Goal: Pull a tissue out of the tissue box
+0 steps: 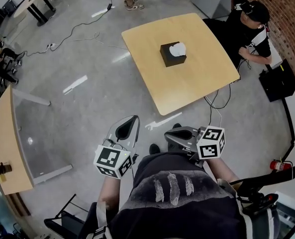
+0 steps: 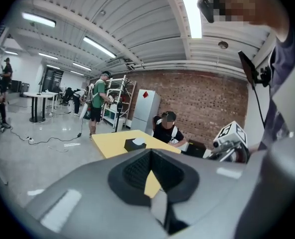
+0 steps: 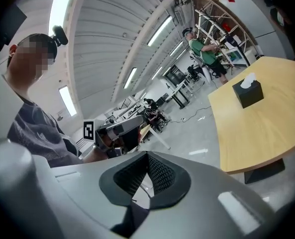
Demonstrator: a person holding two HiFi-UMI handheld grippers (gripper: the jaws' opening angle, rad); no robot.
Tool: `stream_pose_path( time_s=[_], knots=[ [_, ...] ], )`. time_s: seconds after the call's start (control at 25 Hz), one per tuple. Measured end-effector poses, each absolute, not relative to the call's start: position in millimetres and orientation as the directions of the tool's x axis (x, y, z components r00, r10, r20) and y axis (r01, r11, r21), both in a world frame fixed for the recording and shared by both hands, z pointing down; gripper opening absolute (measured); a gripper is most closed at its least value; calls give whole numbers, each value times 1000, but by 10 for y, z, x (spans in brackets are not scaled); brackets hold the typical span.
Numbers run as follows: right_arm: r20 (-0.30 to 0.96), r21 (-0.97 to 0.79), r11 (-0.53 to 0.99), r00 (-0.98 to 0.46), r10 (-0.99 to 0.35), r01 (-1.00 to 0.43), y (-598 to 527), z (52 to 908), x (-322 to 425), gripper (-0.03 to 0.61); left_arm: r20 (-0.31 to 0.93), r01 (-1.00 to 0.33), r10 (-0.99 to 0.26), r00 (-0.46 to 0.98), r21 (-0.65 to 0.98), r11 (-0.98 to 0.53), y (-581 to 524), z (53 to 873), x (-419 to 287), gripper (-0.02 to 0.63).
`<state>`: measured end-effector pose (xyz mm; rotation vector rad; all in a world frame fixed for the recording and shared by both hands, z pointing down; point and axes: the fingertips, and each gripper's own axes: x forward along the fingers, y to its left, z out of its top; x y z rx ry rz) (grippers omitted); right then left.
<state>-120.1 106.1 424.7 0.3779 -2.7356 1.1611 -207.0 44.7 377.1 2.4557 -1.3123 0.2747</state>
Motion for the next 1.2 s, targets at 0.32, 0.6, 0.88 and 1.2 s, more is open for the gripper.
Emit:
stream_pose_path(
  time_s=[0.32, 0.6, 0.88, 1.2],
  knots=[
    [189, -737, 598, -945, -265, -315, 598, 4394, -648, -2, 381, -790, -702, 602, 157, -592, -59, 3762, -1434, 0],
    [162, -758, 582, -949, -269, -295, 216, 4414, 2, -2, 396, -783, -698, 597, 97, -615, -468, 3583, -734, 0],
    [178, -772, 586, -969, -172, -246, -65, 4596, 356, -2, 421, -817, -734, 532, 28, -576, -728, 3562, -398, 0],
    [201, -745, 605, -959, -198, -281, -636, 4619, 556, -2, 435, -843, -755, 492, 18, -538, -1016, 3613, -362, 0]
  ],
)
